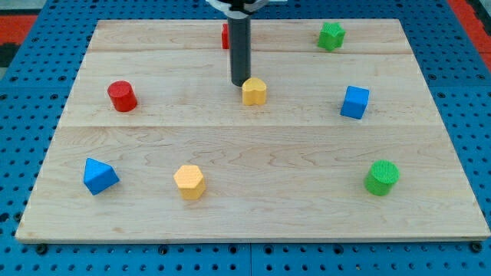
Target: Push the yellow heart below the red star
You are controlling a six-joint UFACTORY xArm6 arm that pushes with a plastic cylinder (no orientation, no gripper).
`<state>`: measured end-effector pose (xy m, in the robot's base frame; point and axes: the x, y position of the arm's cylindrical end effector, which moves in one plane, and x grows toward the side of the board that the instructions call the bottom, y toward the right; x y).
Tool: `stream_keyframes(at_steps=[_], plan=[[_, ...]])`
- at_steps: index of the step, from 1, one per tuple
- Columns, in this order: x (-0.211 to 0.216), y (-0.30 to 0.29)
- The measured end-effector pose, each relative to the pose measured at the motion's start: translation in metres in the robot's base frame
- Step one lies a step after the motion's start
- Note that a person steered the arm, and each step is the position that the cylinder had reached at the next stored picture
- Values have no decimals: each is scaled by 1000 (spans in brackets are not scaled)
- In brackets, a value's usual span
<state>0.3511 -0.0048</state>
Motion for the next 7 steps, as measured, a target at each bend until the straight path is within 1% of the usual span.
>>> stream_keyframes(at_steps=[1,2,3,4,5,6,7], plan=[[0,5],[-2,50],[25,67],[7,16],[15,13],[15,13],[5,59]])
